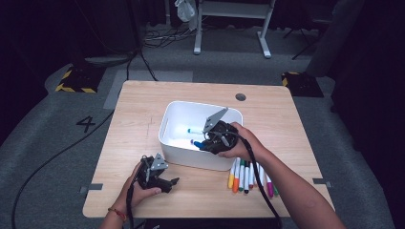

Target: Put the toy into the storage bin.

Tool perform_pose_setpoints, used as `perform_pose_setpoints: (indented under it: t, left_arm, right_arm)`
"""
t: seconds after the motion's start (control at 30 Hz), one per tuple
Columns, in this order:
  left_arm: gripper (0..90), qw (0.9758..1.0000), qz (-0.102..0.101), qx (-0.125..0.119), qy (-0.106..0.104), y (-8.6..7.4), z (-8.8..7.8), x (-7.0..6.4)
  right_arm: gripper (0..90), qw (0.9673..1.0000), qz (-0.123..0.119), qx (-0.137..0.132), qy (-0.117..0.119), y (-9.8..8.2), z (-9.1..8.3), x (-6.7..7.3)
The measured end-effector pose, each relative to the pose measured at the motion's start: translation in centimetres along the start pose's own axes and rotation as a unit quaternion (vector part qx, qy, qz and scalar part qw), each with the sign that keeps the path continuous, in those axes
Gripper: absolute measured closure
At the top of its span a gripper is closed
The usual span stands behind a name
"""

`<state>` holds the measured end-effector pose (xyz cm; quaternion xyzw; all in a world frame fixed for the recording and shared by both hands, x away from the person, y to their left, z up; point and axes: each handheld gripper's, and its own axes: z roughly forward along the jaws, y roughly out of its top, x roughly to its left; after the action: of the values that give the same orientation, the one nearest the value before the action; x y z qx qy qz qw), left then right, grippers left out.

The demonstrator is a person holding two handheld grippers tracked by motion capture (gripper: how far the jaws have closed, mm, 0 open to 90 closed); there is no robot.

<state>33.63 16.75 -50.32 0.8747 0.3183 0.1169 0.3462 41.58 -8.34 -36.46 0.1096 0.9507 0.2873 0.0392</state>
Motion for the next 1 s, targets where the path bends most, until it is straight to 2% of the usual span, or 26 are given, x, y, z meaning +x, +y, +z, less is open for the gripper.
perform_pose_setpoints:
  t: [0.2,0.3,0.4,0.53,0.63,0.67,0.73,0.87,1.0]
  left_arm:
    - [15.1,1.0000,0.000,0.000,0.000,0.0,0.0,0.0]
    - [15.1,1.0000,0.000,0.000,0.000,0.0,0.0,0.0]
    - [15.1,1.0000,0.000,0.000,0.000,0.0,0.0,0.0]
    - [15.1,1.0000,-0.001,0.000,0.000,0.0,0.0,0.0]
    - [15.1,1.0000,0.000,0.000,0.000,0.0,0.0,0.0]
    - [15.1,1.0000,0.000,0.000,0.000,0.0,0.0,0.0]
    - [15.1,1.0000,0.000,0.000,0.000,0.0,0.0,0.0]
    - [15.1,1.0000,-0.001,-0.001,0.001,0.0,0.0,-0.1]
    - [15.1,1.0000,-0.002,0.000,0.001,0.0,0.0,0.0]
  right_arm:
    - [64.4,0.9993,0.011,-0.030,-0.019,-0.3,-0.5,-0.2]
    - [59.6,0.9977,0.014,-0.061,-0.027,-0.7,-1.3,-0.2]
    - [56.6,0.9935,0.018,-0.107,-0.036,-1.6,-3.0,-0.1]
    - [50.8,0.9880,0.022,-0.137,-0.069,-2.7,-5.1,0.2]
    - [44.5,0.9836,0.028,-0.149,-0.097,-3.8,-6.8,0.5]
    - [44.0,0.9814,0.028,-0.153,-0.112,-4.3,-7.5,0.7]
    - [42.7,0.9788,0.030,-0.160,-0.124,-5.3,-8.5,0.9]
    - [42.5,0.9706,0.055,-0.174,-0.157,-8.9,-10.1,1.4]
    - [42.4,0.9676,0.071,-0.161,-0.181,-12.6,-10.4,1.7]
